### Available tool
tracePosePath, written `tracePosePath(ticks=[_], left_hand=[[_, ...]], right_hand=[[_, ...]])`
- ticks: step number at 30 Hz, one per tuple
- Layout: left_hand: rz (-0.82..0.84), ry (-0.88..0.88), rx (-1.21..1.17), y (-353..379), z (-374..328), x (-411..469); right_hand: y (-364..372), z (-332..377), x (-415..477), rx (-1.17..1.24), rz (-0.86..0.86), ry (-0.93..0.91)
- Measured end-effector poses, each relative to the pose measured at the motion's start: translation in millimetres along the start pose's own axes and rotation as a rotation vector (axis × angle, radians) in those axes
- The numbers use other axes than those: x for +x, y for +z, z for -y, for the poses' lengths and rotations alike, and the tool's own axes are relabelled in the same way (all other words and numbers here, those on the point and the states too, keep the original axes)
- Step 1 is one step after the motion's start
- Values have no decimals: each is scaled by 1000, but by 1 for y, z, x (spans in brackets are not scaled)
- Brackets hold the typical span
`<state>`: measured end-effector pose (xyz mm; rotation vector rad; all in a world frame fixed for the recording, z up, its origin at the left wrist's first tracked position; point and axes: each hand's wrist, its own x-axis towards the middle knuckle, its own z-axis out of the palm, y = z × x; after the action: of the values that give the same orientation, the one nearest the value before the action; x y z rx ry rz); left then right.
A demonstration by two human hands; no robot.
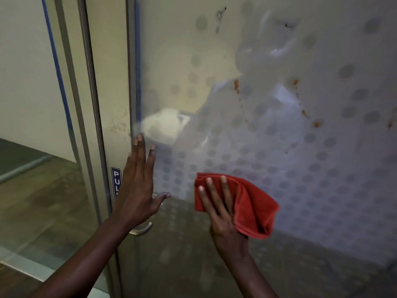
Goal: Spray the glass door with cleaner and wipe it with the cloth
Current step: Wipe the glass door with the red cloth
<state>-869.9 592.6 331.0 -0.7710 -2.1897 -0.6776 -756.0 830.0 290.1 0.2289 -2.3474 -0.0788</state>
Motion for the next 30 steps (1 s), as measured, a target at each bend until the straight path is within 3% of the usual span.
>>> tracePosePath(ticks=[7, 9, 12, 16, 18, 21, 24, 28, 30], left_hand=[[10, -18, 30, 3, 10, 0], [-13, 0, -15, 5, 14, 0], [0, 13, -41, 5, 18, 1], [28, 36, -56, 2, 27, 2], [24, 57, -70, 2, 30, 0], [33, 82, -67, 1, 33, 0], [68, 96, -42, 1, 37, 0], [71, 128, -32, 2, 39, 0], [71, 123, -31, 2, 39, -1]], right_hand=[[-34, 23, 80, 0, -447, 309], [-21, 43, 99, 38, -408, 237], [12, 68, 93, 20, -187, -8], [29, 70, 54, -27, -76, 83], [16, 62, 48, -106, -170, 234], [-12, 60, 90, -105, -476, 498], [-17, 80, 144, -36, -616, 549], [19, 112, 143, -101, -354, 211], [27, 108, 112, -159, -235, 197]])
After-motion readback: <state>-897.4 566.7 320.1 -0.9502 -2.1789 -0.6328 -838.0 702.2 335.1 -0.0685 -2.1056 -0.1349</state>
